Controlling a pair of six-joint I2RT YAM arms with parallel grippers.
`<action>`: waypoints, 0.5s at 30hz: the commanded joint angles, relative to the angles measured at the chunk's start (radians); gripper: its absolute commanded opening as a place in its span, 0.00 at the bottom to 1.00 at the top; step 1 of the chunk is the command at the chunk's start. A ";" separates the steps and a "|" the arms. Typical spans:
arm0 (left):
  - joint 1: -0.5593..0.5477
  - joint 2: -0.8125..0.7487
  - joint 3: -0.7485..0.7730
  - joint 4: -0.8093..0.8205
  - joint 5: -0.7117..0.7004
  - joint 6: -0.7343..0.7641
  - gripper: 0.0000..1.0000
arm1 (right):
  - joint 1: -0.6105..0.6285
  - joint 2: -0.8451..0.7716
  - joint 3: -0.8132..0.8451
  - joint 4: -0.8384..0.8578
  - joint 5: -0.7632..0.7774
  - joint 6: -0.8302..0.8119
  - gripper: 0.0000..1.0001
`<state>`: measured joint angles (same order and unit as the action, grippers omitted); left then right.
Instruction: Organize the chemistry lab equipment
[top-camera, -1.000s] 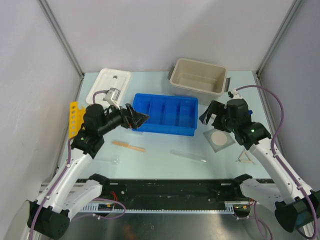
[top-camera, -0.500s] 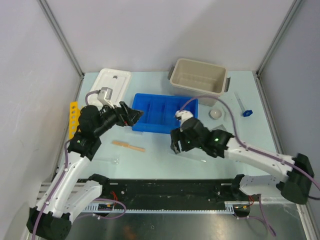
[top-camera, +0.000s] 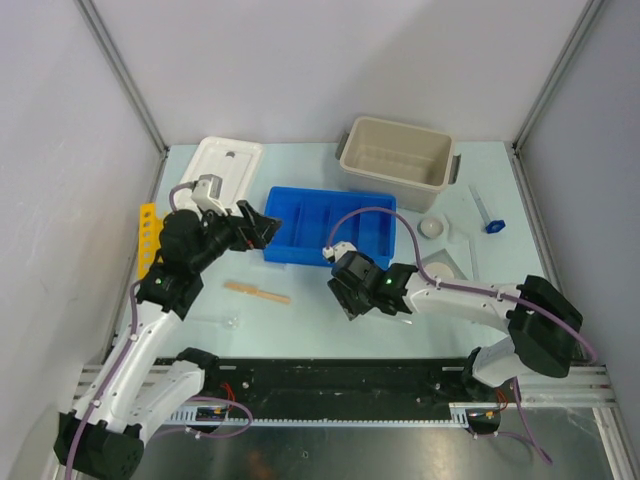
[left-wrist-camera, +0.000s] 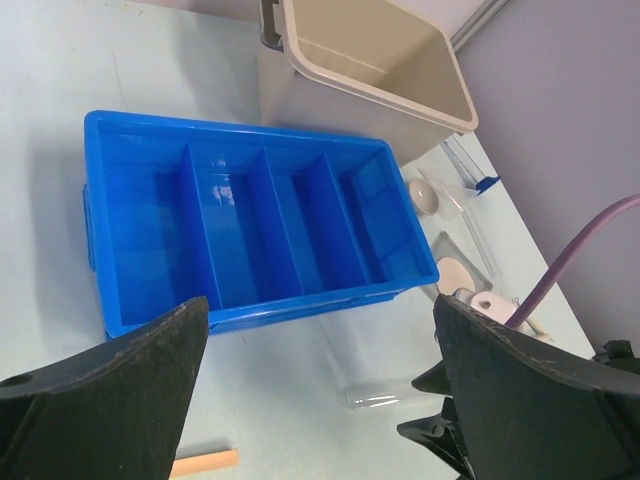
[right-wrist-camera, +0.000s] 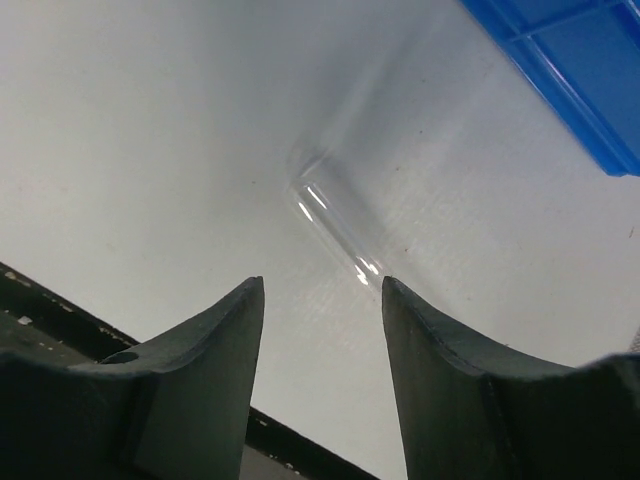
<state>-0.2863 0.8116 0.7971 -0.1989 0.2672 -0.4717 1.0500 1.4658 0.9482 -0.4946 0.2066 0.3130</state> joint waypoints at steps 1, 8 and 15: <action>0.008 0.011 0.004 0.000 -0.003 -0.002 0.99 | 0.000 0.022 0.003 0.044 0.041 -0.053 0.55; 0.009 0.043 0.008 0.000 0.026 -0.006 0.98 | -0.053 0.041 -0.030 0.028 -0.063 -0.051 0.62; 0.009 0.047 0.007 0.001 0.026 -0.004 0.98 | -0.083 0.043 -0.096 0.046 -0.038 -0.015 0.59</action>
<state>-0.2863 0.8616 0.7971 -0.2085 0.2752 -0.4721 0.9844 1.5002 0.8795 -0.4770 0.1669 0.2787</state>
